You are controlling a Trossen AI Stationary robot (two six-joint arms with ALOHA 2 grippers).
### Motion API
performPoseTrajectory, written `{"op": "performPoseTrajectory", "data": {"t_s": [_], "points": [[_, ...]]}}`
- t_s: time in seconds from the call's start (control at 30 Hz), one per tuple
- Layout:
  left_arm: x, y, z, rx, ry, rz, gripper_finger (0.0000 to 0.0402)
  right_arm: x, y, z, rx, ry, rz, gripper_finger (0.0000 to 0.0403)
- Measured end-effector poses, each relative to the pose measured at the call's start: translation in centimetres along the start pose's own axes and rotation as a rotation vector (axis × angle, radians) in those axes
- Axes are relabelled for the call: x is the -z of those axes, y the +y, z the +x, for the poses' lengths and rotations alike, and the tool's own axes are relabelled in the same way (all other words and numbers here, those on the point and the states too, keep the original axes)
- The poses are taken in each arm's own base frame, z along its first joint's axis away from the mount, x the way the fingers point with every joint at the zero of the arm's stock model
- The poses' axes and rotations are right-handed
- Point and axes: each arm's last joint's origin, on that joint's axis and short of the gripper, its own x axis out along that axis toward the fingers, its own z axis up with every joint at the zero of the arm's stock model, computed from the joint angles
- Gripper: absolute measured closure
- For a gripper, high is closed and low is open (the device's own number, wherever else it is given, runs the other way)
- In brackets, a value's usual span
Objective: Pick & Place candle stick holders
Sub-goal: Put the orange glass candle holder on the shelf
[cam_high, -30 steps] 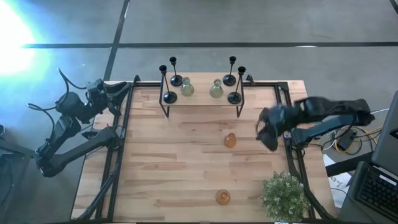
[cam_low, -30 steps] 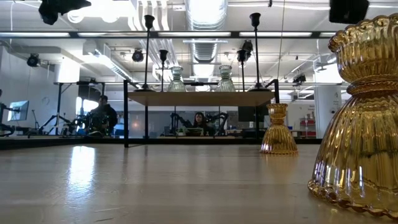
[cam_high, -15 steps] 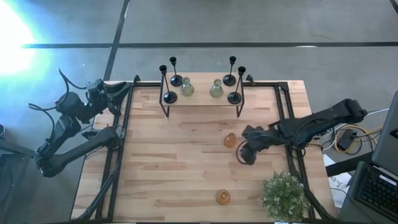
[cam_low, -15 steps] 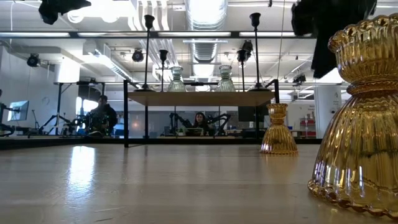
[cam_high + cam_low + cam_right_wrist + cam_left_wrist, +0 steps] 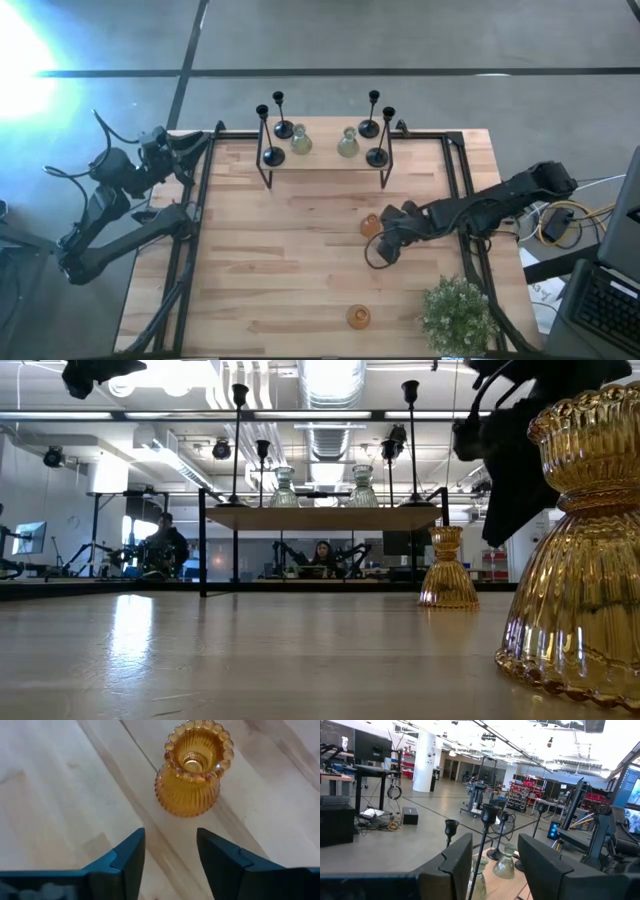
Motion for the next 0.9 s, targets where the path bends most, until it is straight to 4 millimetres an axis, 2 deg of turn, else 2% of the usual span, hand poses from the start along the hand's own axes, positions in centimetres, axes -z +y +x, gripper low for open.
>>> {"op": "performPoseTrajectory", "data": {"t_s": [0.17,0.4,0.63,0.9], "points": [[0.0,0.0,0.0,-0.001,0.003,0.006,0.0239,-0.2,0.1,1.1,0.018,0.023,0.041,0.0207],[0.2,0.1,0.0,-0.006,0.025,0.008,0.0239,-1.5,0.3,-1.0,-0.049,-0.063,0.065,0.021],[0.2,0.0,0.0,-0.005,0.025,0.008,0.0239,-1.3,-0.1,-1.0,-0.035,-0.071,0.066,0.022],[0.2,0.0,0.0,-0.005,0.025,0.007,0.0239,-2.0,-0.7,-1.5,-0.047,-0.1,0.145,0.0219]]}}
